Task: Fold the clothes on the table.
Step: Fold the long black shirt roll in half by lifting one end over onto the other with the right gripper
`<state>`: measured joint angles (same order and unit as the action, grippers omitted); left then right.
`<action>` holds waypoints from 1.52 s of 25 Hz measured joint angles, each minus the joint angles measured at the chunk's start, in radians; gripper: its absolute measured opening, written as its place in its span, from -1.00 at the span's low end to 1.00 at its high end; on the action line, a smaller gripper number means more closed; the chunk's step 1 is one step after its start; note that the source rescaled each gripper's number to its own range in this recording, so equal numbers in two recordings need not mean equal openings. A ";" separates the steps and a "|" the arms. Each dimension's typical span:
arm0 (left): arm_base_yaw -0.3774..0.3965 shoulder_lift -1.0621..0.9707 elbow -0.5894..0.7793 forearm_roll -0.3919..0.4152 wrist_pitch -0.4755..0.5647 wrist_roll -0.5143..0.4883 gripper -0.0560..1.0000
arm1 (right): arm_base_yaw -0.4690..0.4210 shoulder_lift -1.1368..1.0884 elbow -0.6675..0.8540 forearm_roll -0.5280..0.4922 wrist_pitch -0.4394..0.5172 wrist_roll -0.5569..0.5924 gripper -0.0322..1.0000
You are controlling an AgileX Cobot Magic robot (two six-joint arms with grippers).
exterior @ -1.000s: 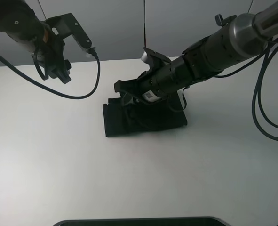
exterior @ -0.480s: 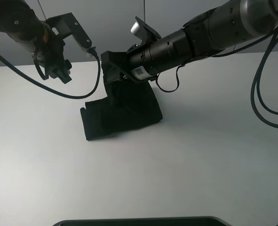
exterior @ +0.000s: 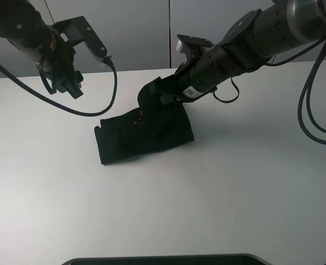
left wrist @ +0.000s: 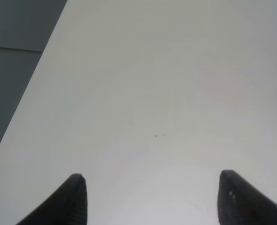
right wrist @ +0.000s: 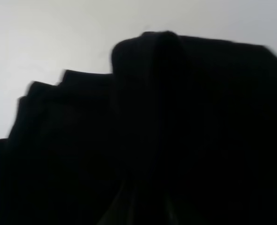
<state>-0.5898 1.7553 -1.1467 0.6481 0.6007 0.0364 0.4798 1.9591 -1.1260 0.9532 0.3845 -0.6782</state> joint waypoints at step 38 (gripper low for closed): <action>0.000 0.000 0.000 -0.019 -0.018 0.000 0.84 | -0.125 -0.149 -0.007 0.032 0.140 -0.038 -0.80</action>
<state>-0.5898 1.7553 -1.1467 0.6288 0.5829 0.0364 0.3545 1.8106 -1.1325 0.9857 0.5250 -0.7163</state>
